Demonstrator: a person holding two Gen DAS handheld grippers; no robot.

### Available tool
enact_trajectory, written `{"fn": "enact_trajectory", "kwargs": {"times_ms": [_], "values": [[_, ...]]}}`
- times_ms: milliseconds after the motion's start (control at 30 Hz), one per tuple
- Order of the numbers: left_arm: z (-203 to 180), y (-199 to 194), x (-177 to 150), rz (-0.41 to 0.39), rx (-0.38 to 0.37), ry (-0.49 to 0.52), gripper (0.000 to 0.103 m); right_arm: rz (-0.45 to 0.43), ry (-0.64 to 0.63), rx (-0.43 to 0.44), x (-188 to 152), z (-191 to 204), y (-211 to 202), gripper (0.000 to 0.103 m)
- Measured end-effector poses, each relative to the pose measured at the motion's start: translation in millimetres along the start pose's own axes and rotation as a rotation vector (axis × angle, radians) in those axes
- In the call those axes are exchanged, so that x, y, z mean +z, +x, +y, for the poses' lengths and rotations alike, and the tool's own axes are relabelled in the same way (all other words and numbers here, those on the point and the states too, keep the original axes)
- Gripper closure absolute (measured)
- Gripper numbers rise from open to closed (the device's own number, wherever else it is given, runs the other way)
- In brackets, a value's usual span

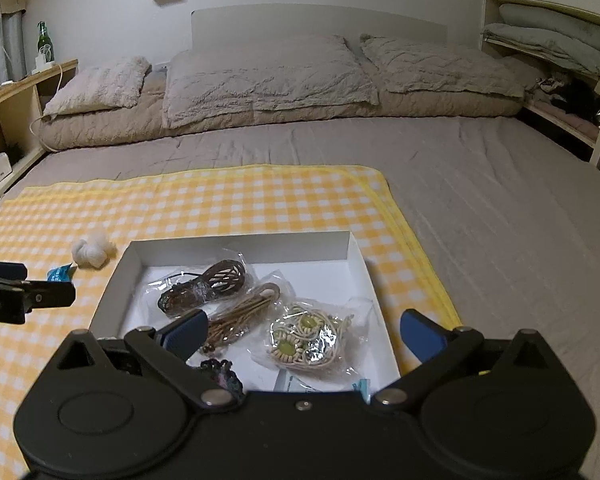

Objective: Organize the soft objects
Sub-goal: 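Move both open tools from the box toward the blue packet and cotton puff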

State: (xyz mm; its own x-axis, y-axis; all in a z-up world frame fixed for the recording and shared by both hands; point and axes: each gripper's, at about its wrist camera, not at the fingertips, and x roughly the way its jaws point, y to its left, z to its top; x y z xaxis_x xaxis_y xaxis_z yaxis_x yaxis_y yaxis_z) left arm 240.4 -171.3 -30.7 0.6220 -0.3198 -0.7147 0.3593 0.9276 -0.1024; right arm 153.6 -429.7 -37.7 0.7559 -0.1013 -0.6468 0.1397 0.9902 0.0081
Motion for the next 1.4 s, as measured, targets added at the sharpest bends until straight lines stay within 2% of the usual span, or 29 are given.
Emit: {"fn": "enact_trajectory", "kwargs": {"times_ms": [667, 1000, 1133, 1233, 1400], "values": [[71.8, -3.4, 0.4, -0.018, 0.166, -0.075, 0.0, 0.024, 0.001, 0.027, 11.5, 33.2, 21.0, 0.0], [120.4, 0.1, 7.0, -0.034, 0.215, -0.195, 0.0, 0.018, -0.02, 0.061, 29.3, 77.3, 45.7, 0.0], [134.5, 4.7, 8.9, -0.055, 0.265, -0.177, 0.0, 0.009, -0.019, 0.08, 38.5, 99.6, 57.9, 0.0], [142.3, 12.9, 9.8, -0.044, 0.306, -0.158, 0.0, 0.005, -0.021, 0.099, 45.0, 117.2, 67.1, 0.0], [157.2, 35.7, 8.8, 0.007, 0.292, -0.197, 0.0, -0.008, -0.024, 0.124, 55.6, 144.6, 82.7, 0.0]]}}
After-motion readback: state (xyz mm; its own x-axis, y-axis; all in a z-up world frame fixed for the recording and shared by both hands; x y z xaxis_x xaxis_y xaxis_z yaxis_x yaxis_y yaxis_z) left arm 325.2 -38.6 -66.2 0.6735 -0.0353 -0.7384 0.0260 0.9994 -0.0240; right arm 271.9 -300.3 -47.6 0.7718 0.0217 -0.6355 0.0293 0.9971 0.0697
